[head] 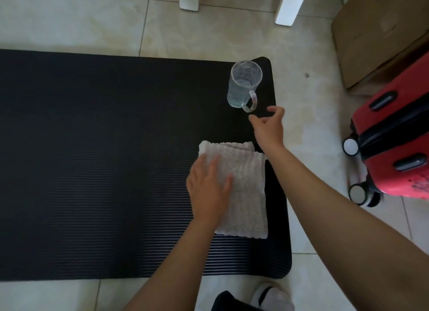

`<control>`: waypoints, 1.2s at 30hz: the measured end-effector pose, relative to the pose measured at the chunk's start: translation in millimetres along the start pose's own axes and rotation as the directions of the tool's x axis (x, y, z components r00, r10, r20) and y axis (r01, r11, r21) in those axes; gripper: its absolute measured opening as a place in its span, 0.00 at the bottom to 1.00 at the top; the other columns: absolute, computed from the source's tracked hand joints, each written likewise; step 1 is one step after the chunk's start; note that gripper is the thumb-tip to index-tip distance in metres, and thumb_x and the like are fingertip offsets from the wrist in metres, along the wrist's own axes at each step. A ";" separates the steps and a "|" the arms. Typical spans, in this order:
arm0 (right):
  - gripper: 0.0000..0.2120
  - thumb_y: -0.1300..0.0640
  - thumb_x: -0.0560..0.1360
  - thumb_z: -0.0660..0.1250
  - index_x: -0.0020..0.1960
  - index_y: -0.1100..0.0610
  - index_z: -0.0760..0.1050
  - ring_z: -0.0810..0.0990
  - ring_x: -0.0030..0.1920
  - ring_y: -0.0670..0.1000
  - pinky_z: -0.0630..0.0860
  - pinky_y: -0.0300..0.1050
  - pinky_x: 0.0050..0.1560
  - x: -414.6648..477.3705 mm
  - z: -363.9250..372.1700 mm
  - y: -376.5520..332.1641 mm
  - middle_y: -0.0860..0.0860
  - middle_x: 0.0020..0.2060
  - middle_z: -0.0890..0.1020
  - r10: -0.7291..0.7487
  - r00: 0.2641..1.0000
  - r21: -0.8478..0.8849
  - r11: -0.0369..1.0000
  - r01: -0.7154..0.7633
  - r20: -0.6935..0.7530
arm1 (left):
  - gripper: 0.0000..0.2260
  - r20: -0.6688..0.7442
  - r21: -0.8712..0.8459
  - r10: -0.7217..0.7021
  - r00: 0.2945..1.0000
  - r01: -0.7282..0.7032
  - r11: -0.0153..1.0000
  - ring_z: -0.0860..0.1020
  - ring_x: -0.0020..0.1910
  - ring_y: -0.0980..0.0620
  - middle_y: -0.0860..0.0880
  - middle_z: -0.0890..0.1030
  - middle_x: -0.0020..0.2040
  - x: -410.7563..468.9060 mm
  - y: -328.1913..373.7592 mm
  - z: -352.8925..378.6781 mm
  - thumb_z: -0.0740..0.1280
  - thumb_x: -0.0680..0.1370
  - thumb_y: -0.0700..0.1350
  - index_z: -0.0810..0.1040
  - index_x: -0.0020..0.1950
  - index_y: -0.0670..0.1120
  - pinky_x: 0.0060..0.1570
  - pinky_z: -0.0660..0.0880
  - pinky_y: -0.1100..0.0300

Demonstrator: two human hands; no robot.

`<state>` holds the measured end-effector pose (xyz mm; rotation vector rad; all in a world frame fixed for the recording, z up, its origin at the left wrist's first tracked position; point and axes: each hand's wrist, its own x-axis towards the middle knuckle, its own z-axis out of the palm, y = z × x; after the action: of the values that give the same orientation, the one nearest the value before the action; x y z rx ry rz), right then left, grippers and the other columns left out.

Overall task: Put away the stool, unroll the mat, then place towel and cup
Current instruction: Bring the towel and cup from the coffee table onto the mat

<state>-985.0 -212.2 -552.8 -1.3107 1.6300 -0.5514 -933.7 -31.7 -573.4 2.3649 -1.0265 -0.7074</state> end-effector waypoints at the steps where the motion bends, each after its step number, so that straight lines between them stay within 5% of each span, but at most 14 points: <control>1: 0.21 0.58 0.75 0.68 0.62 0.54 0.61 0.77 0.38 0.46 0.71 0.34 0.37 -9.5 2.2 3.9 0.51 0.40 0.76 -0.028 0.996 0.021 0.999 0.030 -0.087 | 0.25 0.062 0.040 0.074 0.995 -0.077 0.996 0.53 0.77 0.48 0.50 0.56 0.77 1.7 -1.4 -3.5 0.60 0.78 0.58 0.60 0.75 0.56 0.75 0.52 0.47; 4: 0.12 0.61 0.74 0.67 0.52 0.54 0.65 0.74 0.36 0.46 0.72 0.38 0.39 -31.5 7.0 10.0 0.49 0.37 0.72 -0.111 0.980 0.012 0.993 0.115 -0.164 | 0.19 0.022 -0.006 0.136 0.990 -0.136 0.991 0.64 0.71 0.49 0.49 0.66 0.72 21.3 -12.6 -25.9 0.62 0.79 0.52 0.70 0.69 0.52 0.71 0.62 0.48; 7: 0.08 0.61 0.74 0.66 0.40 0.54 0.67 0.69 0.33 0.44 0.68 0.36 0.38 -43.4 2.1 2.7 0.47 0.34 0.70 -0.227 0.972 -0.138 0.963 0.233 0.057 | 0.13 0.068 -0.101 0.071 0.995 -0.064 0.993 0.75 0.59 0.48 0.47 0.76 0.61 50.4 -27.5 -58.4 0.62 0.79 0.48 0.75 0.62 0.48 0.60 0.73 0.49; 12: 0.04 0.55 0.76 0.67 0.46 0.54 0.74 0.76 0.41 0.45 0.73 0.38 0.42 -67.8 7.3 -11.0 0.47 0.40 0.77 -0.171 0.914 -0.293 0.912 0.288 0.367 | 0.15 0.378 0.199 0.070 0.923 -0.154 0.968 0.74 0.61 0.44 0.45 0.74 0.63 80.7 -57.3 -108.0 0.62 0.79 0.49 0.73 0.65 0.48 0.61 0.72 0.47; 15: 0.02 0.53 0.77 0.66 0.49 0.51 0.75 0.79 0.48 0.48 0.75 0.40 0.44 -80.0 9.9 -15.9 0.48 0.44 0.79 -0.049 0.881 -0.428 0.860 0.277 0.471 | 0.13 0.504 0.177 -0.010 0.864 -0.092 0.980 0.76 0.60 0.46 0.45 0.78 0.61 101.8 -71.2 -145.7 0.64 0.79 0.46 0.77 0.62 0.45 0.59 0.71 0.56; 17: 0.06 0.54 0.77 0.65 0.50 0.56 0.76 0.80 0.50 0.53 0.76 0.45 0.47 -94.0 10.3 -18.4 0.52 0.46 0.80 0.019 0.885 -0.499 0.831 0.245 0.465 | 0.12 0.499 0.200 -0.084 0.862 -0.020 0.980 0.77 0.58 0.44 0.43 0.80 0.59 115.4 -83.8 -168.4 0.63 0.79 0.45 0.79 0.59 0.42 0.57 0.71 0.55; 20: 0.11 0.56 0.78 0.64 0.52 0.63 0.77 0.80 0.51 0.57 0.74 0.50 0.50 -122.3 6.1 -20.9 0.59 0.49 0.81 0.029 0.896 -0.559 0.791 0.251 0.443 | 0.14 0.572 0.315 -0.060 0.818 -0.151 0.937 0.75 0.62 0.45 0.44 0.78 0.62 117.3 -98.3 -184.4 0.64 0.79 0.45 0.76 0.63 0.43 0.60 0.70 0.53; 25: 0.09 0.56 0.78 0.63 0.53 0.60 0.76 0.79 0.51 0.55 0.75 0.49 0.54 -176.4 0.4 -16.0 0.55 0.49 0.81 0.059 0.900 -0.604 0.760 0.240 0.432 | 0.13 0.689 0.183 0.080 0.720 -0.279 0.943 0.77 0.54 0.51 0.48 0.79 0.59 77.7 -137.3 -195.6 0.67 0.77 0.48 0.76 0.61 0.48 0.54 0.72 0.57; 28: 0.04 0.57 0.78 0.62 0.48 0.56 0.75 0.79 0.50 0.53 0.75 0.45 0.52 -194.2 2.7 -0.1 0.50 0.46 0.80 0.072 0.895 -0.620 0.745 0.245 0.440 | 0.21 0.703 0.175 0.187 0.686 -0.422 0.890 0.74 0.60 0.50 0.49 0.75 0.62 39.2 -170.7 -189.6 0.70 0.73 0.54 0.72 0.65 0.51 0.61 0.71 0.53; 31: 0.03 0.58 0.78 0.63 0.51 0.55 0.74 0.78 0.53 0.54 0.73 0.44 0.52 -186.1 7.2 16.0 0.52 0.50 0.78 -0.035 0.941 -0.638 0.727 0.255 0.336 | 0.26 0.673 0.159 0.367 0.642 -0.611 0.776 0.68 0.68 0.49 0.51 0.69 0.69 10.0 -195.8 -173.5 0.68 0.74 0.57 0.68 0.70 0.53 0.66 0.67 0.50; 34: 0.16 0.59 0.77 0.64 0.64 0.59 0.70 0.72 0.63 0.58 0.70 0.53 0.62 -174.4 -0.5 37.4 0.57 0.64 0.72 -0.218 0.976 -0.687 0.707 0.169 0.016 | 0.33 0.692 0.202 0.434 0.577 -0.732 0.651 0.54 0.77 0.48 0.50 0.57 0.78 -19.3 -210.8 -151.8 0.65 0.74 0.62 0.58 0.76 0.55 0.75 0.54 0.46; 36: 0.20 0.59 0.78 0.62 0.68 0.60 0.65 0.68 0.67 0.60 0.65 0.57 0.66 -173.6 -12.9 53.2 0.58 0.67 0.69 -0.200 0.957 -0.658 0.753 0.013 -0.209 | 0.40 0.762 0.250 0.403 0.507 -0.804 0.539 0.44 0.79 0.46 0.51 0.46 0.80 -33.4 -217.0 -140.5 0.63 0.72 0.66 0.50 0.78 0.55 0.75 0.43 0.41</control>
<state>-1025.1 -37.2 -522.9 -1.9179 2.0909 -0.2210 -753.3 155.9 -586.1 1.8374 -2.6141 -0.9844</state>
